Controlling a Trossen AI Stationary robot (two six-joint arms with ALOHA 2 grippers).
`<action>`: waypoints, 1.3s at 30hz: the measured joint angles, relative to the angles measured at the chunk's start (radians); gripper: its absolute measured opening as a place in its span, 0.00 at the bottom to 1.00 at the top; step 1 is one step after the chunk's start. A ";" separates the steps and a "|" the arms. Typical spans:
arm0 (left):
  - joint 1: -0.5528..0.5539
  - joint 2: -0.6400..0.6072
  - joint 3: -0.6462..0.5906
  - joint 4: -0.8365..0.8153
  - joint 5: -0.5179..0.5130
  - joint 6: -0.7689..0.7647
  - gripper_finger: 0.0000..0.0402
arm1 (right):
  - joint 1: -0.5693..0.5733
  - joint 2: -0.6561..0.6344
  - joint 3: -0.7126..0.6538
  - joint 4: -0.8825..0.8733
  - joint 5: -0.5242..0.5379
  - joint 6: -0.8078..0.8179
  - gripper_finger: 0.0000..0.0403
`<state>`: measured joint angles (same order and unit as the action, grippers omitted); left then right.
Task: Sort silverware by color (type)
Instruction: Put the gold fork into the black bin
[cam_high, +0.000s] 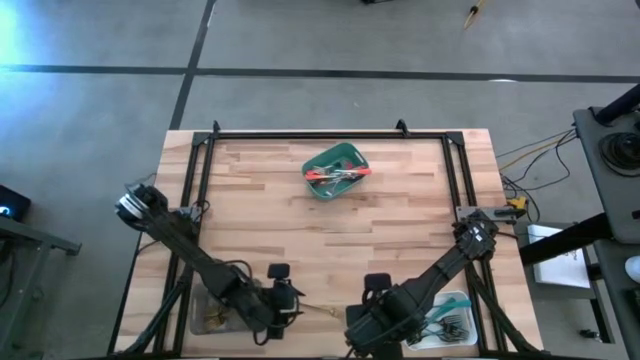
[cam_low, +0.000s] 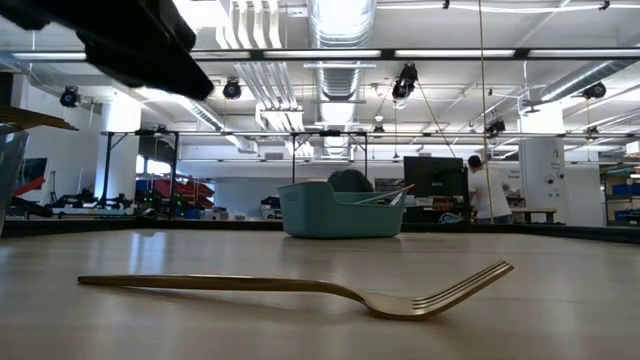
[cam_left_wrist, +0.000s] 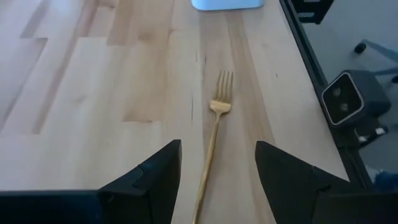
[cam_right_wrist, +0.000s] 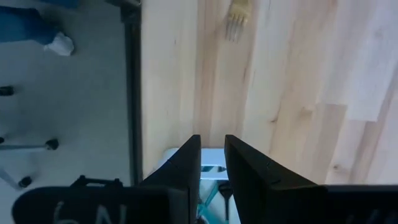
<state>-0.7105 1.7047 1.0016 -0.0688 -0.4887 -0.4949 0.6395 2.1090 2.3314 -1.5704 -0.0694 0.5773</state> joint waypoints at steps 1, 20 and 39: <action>0.000 0.016 0.000 0.018 0.000 -0.002 0.47 | 0.000 0.000 0.000 0.000 0.013 -0.002 0.16; 0.057 0.201 0.000 0.129 0.012 0.094 0.38 | -0.003 0.000 0.000 0.031 0.165 0.017 0.15; 0.105 0.265 0.005 0.194 0.211 0.059 0.30 | -0.003 0.002 0.000 0.036 0.186 -0.033 0.15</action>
<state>-0.6056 1.9700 1.0070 0.1252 -0.2778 -0.4364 0.6365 2.1109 2.3318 -1.5341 0.1169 0.5447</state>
